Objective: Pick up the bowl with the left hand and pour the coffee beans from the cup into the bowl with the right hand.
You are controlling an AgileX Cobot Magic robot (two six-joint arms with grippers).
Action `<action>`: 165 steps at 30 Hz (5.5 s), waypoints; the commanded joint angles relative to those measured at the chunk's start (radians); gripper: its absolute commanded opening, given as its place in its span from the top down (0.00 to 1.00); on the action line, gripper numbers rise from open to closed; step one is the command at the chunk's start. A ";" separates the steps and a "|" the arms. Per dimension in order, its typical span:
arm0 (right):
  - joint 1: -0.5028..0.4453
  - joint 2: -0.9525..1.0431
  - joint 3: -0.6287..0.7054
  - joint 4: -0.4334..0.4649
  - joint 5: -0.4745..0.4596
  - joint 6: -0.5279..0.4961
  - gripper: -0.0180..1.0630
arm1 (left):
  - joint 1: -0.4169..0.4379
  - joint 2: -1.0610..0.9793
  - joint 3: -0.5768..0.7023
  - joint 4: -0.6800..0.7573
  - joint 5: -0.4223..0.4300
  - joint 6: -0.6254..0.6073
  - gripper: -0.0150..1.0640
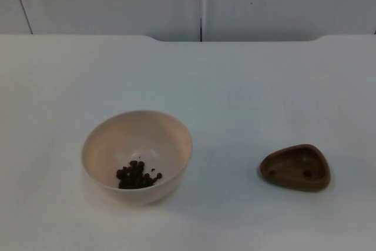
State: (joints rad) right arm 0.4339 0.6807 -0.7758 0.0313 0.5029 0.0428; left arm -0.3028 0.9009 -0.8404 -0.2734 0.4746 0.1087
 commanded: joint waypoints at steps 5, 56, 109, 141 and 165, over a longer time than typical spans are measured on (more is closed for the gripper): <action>-0.006 -0.086 0.083 -0.004 -0.001 -0.011 0.37 | 0.002 -0.086 0.104 -0.006 -0.017 0.040 0.02; -0.004 -0.681 0.155 0.008 0.555 -0.130 0.41 | 0.002 -0.901 0.346 0.213 0.599 -0.087 0.02; -0.004 -0.681 0.261 -0.002 0.575 -0.104 0.01 | 0.002 -0.901 0.346 0.213 0.599 -0.081 0.02; -0.280 -0.681 0.261 -0.002 0.576 -0.104 0.01 | 0.002 -0.901 0.346 0.213 0.599 -0.081 0.02; -0.390 -0.681 0.261 -0.002 0.576 -0.104 0.01 | 0.049 -0.901 0.346 0.213 0.599 -0.081 0.02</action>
State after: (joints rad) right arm 0.0499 0.0029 -0.5178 0.0311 1.0831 -0.0605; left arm -0.2659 0.0044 -0.4991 -0.0571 1.0766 0.0257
